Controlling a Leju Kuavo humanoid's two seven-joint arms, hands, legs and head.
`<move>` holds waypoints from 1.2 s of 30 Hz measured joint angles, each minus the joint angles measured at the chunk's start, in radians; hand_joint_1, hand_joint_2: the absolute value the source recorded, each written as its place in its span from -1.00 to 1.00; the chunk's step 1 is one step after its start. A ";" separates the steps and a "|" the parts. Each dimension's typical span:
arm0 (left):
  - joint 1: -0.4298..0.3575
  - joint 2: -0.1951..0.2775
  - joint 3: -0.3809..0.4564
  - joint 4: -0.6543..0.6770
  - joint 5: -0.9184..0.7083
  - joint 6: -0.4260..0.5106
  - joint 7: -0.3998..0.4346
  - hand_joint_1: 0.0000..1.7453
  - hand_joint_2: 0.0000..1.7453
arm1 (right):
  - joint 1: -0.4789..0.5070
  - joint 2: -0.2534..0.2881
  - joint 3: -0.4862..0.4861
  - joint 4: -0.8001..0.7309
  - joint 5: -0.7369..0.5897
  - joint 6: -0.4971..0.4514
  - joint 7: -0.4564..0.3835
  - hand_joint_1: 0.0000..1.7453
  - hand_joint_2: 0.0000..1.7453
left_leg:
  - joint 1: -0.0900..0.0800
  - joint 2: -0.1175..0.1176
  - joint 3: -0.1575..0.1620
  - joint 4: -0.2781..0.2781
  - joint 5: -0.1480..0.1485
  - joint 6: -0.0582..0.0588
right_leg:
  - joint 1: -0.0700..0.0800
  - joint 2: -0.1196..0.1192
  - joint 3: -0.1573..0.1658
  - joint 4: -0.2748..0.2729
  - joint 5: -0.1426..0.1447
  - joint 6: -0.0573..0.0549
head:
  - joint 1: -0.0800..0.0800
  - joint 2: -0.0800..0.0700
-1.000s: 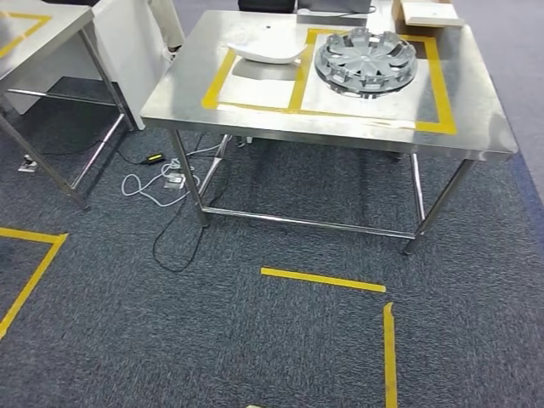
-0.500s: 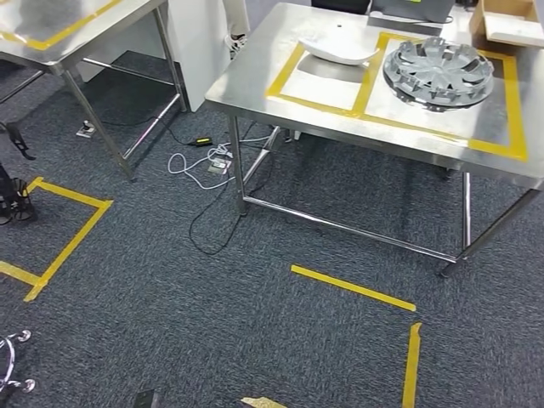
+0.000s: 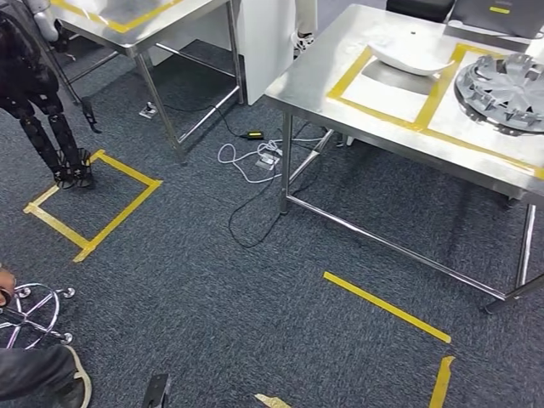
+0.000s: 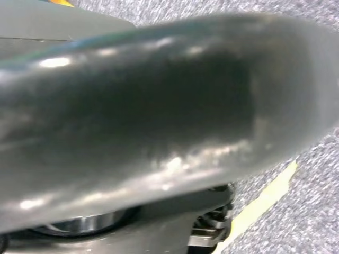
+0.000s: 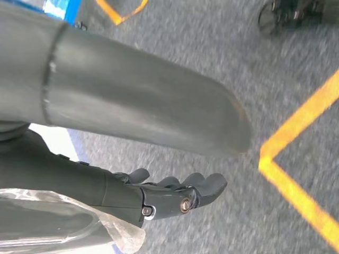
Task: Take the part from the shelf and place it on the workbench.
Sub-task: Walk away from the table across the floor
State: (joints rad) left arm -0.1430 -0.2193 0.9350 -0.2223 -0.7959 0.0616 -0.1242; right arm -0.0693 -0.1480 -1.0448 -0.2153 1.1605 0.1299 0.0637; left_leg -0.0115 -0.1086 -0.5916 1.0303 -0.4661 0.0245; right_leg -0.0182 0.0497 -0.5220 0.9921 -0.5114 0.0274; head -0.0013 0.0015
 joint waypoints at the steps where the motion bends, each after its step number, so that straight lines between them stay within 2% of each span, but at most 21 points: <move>1: 0.002 0.000 0.000 0.000 0.000 -0.003 -0.005 -1.00 -1.00 | 0.002 -0.012 -0.004 -0.001 -0.001 0.002 0.001 -1.00 -1.00 | -0.001 0.025 -0.011 0.025 -0.018 -0.005 | -0.001 -0.013 0.002 -0.003 0.001 -0.005 | -0.003 0.000; 3: -0.001 0.000 0.000 0.000 -0.001 -0.006 -0.010 -1.00 -1.00 | 0.009 -0.031 -0.010 -0.001 -0.003 0.003 0.003 -1.00 -1.00 | 0.001 0.079 -0.060 0.134 -0.079 -0.016 | -0.001 -0.044 0.004 -0.004 0.000 -0.013 | -0.009 0.000; 5: -0.002 0.000 -0.001 0.000 -0.002 -0.007 -0.011 -1.00 -1.00 | 0.014 -0.043 -0.015 -0.001 -0.003 0.003 0.005 -1.00 -1.00 | 0.008 0.092 -0.113 0.253 -0.127 -0.023 | 0.001 -0.076 0.005 -0.004 -0.002 -0.016 | -0.010 0.000; 6: 0.000 0.000 -0.001 0.000 -0.002 -0.005 -0.013 -1.00 -1.00 | 0.015 -0.048 -0.018 -0.001 -0.003 0.002 0.004 -1.00 -1.00 | 0.010 0.094 -0.121 0.273 -0.126 -0.025 | 0.002 -0.091 0.005 -0.004 -0.003 -0.016 | -0.010 0.000; 7: 0.002 0.000 -0.001 0.000 -0.003 -0.002 -0.017 -1.00 -1.00 | 0.015 -0.054 -0.020 -0.001 -0.002 0.003 0.004 -1.00 -1.00 | 0.012 0.098 -0.110 0.255 -0.108 -0.025 | 0.002 -0.104 0.007 -0.004 -0.005 -0.015 | -0.010 0.000; 8: 0.003 0.001 -0.001 0.000 -0.004 0.002 -0.022 -1.00 -1.00 | 0.015 -0.060 -0.022 -0.001 -0.001 0.007 0.004 -1.00 -1.00 | 0.012 0.107 -0.081 0.200 -0.075 -0.023 | 0.002 -0.118 0.009 -0.004 -0.006 -0.013 | -0.010 0.000; 10: 0.001 0.004 -0.002 0.000 -0.007 0.009 -0.030 -1.00 -1.00 | 0.016 -0.080 -0.025 -0.001 0.001 0.023 0.008 -1.00 -1.00 | 0.004 0.154 -0.009 0.062 -0.024 -0.012 | 0.004 -0.144 0.015 -0.003 -0.011 -0.007 | -0.011 0.000; 12: -0.002 0.008 -0.004 0.000 -0.010 0.011 -0.038 -1.00 -1.00 | 0.019 -0.106 -0.031 -0.001 -0.002 0.043 0.015 -1.00 -1.00 | -0.006 0.181 0.022 -0.005 -0.014 -0.001 | 0.007 -0.168 0.019 -0.002 -0.017 0.004 | -0.010 0.000; 15: 0.004 0.018 -0.005 0.000 -0.009 0.010 -0.046 -1.00 -1.00 | 0.019 -0.140 -0.038 -0.002 -0.002 0.069 0.022 -1.00 -1.00 | -0.011 0.156 0.020 -0.013 -0.013 0.011 | 0.007 -0.196 0.026 -0.006 -0.020 0.019 | -0.007 0.000; 17: 0.010 0.023 -0.005 0.000 -0.006 0.005 -0.046 -1.00 -1.00 | 0.020 -0.156 -0.041 -0.002 0.001 0.079 0.022 -1.00 -1.00 | -0.007 0.143 0.025 -0.023 -0.007 0.020 | 0.003 -0.181 0.026 -0.002 -0.030 0.027 | -0.006 0.000; 18: 0.012 0.026 -0.005 0.000 -0.004 0.002 -0.047 -1.00 -1.00 | 0.022 -0.165 -0.042 -0.002 0.002 0.084 0.022 -1.00 -1.00 | -0.005 0.135 0.027 -0.027 -0.003 0.025 | 0.001 -0.155 0.017 0.017 -0.046 0.030 | -0.004 0.000; 21: 0.015 0.032 -0.005 0.000 -0.001 -0.005 -0.048 -1.00 -1.00 | 0.034 -0.193 -0.048 -0.002 0.004 0.093 0.023 -1.00 -1.00 | -0.002 0.104 0.024 -0.028 0.002 0.034 | -0.001 -0.066 -0.065 0.184 -0.130 0.033 | 0.004 0.000; 23: 0.020 0.035 -0.005 0.000 0.000 -0.004 -0.048 -1.00 -1.00 | 0.042 -0.204 -0.051 -0.002 0.007 0.094 0.023 -1.00 -1.00 | -0.002 0.077 0.023 -0.027 0.004 0.035 | -0.001 -0.052 -0.117 0.276 -0.148 0.035 | 0.005 0.000; 24: 0.023 0.037 -0.005 0.000 0.002 0.002 -0.048 -1.00 -1.00 | 0.043 -0.208 -0.052 -0.002 0.008 0.095 0.024 -1.00 -1.00 | -0.002 0.064 0.024 -0.026 0.004 0.035 | -0.003 -0.050 -0.119 0.269 -0.128 0.037 | 0.005 0.000; 25: 0.026 0.038 -0.004 0.000 0.005 0.009 -0.048 -1.00 -1.00 | 0.045 -0.212 -0.052 -0.002 0.010 0.097 0.024 -1.00 -1.00 | -0.001 0.050 0.024 -0.024 0.004 0.034 | -0.005 -0.046 -0.102 0.222 -0.092 0.038 | 0.005 0.000; 27: 0.030 0.043 -0.002 0.000 0.017 0.022 -0.051 -1.00 -1.00 | 0.049 -0.227 -0.053 -0.003 0.013 0.104 0.023 -1.00 -1.00 | -0.001 0.024 0.021 -0.015 0.001 0.028 | -0.014 -0.008 -0.044 0.088 -0.029 0.041 | 0.005 0.000; 29: 0.037 0.050 0.005 0.000 0.028 0.030 -0.057 -1.00 -1.00 | 0.057 -0.246 -0.055 -0.003 0.015 0.116 0.023 -1.00 -1.00 | -0.002 0.000 0.014 -0.008 -0.002 0.016 | -0.017 0.028 -0.006 0.016 -0.016 0.037 | 0.005 0.000; 30: 0.043 0.055 0.009 0.000 0.033 0.034 -0.059 -1.00 -1.00 | 0.061 -0.255 -0.057 -0.004 0.016 0.124 0.022 -1.00 -1.00 | -0.002 -0.012 0.010 -0.006 0.000 0.009 | -0.016 0.032 0.000 0.009 -0.021 0.032 | 0.005 0.000; 32: 0.057 0.063 0.020 0.000 0.044 0.042 -0.060 -1.00 -1.00 | 0.065 -0.274 -0.061 -0.006 0.018 0.139 0.016 -1.00 -1.00 | 0.002 -0.024 0.004 -0.004 0.003 -0.002 | -0.014 0.007 0.006 0.008 -0.016 0.017 | 0.005 0.000; 34: 0.064 0.066 0.032 0.000 0.067 0.055 -0.064 -1.00 -1.00 | 0.076 -0.277 -0.062 -0.009 0.049 0.155 -0.018 -1.00 -1.00 | 0.001 0.020 -0.016 0.041 -0.030 -0.012 | -0.015 -0.021 0.007 0.004 -0.010 0.003 | 0.000 0.000; 36: 0.062 0.062 0.053 0.000 0.104 0.072 -0.078 -1.00 -1.00 | 0.097 -0.243 -0.046 -0.012 0.117 0.151 -0.075 -1.00 -1.00 | 0.004 0.079 -0.067 0.159 -0.100 -0.019 | -0.009 -0.055 0.007 0.003 -0.010 -0.006 | -0.005 0.000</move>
State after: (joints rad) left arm -0.0815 -0.1575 0.9875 -0.2224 -0.6922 0.1332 -0.2020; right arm 0.0275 -0.3912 -1.0912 -0.2274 1.2775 0.2806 -0.0112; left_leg -0.0075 -0.0298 -0.6582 1.1894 -0.5659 0.0056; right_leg -0.0267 -0.0051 -0.5155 0.9951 -0.5212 0.0211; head -0.0067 0.0015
